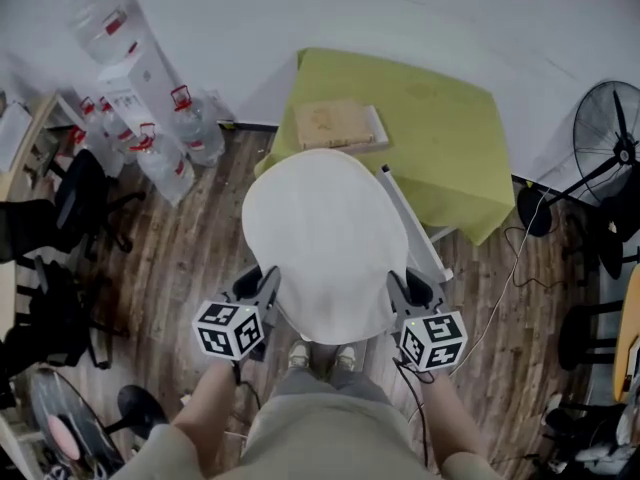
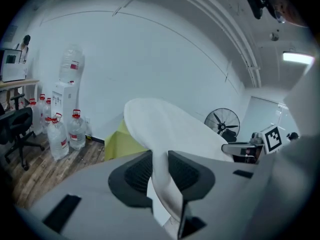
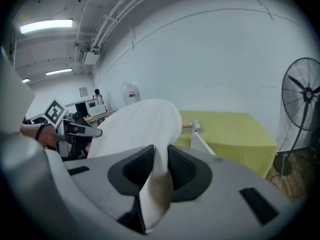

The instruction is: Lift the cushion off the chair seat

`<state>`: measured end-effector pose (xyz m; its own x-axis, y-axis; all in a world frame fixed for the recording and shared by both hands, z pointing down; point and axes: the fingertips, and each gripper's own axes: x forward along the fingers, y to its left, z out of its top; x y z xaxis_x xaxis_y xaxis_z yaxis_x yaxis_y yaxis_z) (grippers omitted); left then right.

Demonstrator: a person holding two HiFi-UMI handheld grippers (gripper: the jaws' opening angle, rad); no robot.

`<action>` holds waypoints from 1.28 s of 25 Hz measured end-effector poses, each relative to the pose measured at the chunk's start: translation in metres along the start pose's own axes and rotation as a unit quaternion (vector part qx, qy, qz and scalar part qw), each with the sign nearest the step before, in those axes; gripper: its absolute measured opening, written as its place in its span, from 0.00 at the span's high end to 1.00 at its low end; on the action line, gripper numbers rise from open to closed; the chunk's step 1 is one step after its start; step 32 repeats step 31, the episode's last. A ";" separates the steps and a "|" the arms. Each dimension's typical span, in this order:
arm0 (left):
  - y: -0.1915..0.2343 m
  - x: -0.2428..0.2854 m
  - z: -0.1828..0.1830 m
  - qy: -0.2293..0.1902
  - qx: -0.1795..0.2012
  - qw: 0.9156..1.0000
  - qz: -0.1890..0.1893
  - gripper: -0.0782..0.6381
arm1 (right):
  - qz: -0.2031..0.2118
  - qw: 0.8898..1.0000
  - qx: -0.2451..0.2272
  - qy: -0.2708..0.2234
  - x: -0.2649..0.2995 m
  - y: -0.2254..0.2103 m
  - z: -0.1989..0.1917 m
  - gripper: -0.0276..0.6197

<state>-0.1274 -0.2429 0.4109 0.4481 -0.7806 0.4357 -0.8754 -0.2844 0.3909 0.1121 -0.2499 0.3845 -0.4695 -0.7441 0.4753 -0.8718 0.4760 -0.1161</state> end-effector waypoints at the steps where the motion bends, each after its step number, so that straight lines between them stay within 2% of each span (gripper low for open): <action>1: -0.005 -0.007 0.008 -0.006 0.006 1.000 -0.002 0.74 | 0.003 1.000 -0.001 -0.008 -0.008 0.004 0.008 0.80; 7: -0.037 -0.036 0.041 -0.035 0.041 0.999 -0.005 0.74 | 0.012 0.999 -0.021 -0.046 -0.047 0.011 0.037 0.80; 12: -0.051 -0.051 0.050 -0.044 0.047 0.998 -0.008 0.74 | 0.018 0.997 -0.017 -0.067 -0.069 0.014 0.048 0.80; 32: -0.079 -0.050 0.056 -0.040 0.060 0.997 -0.022 0.74 | 0.007 0.997 -0.011 -0.073 -0.091 0.001 0.048 0.80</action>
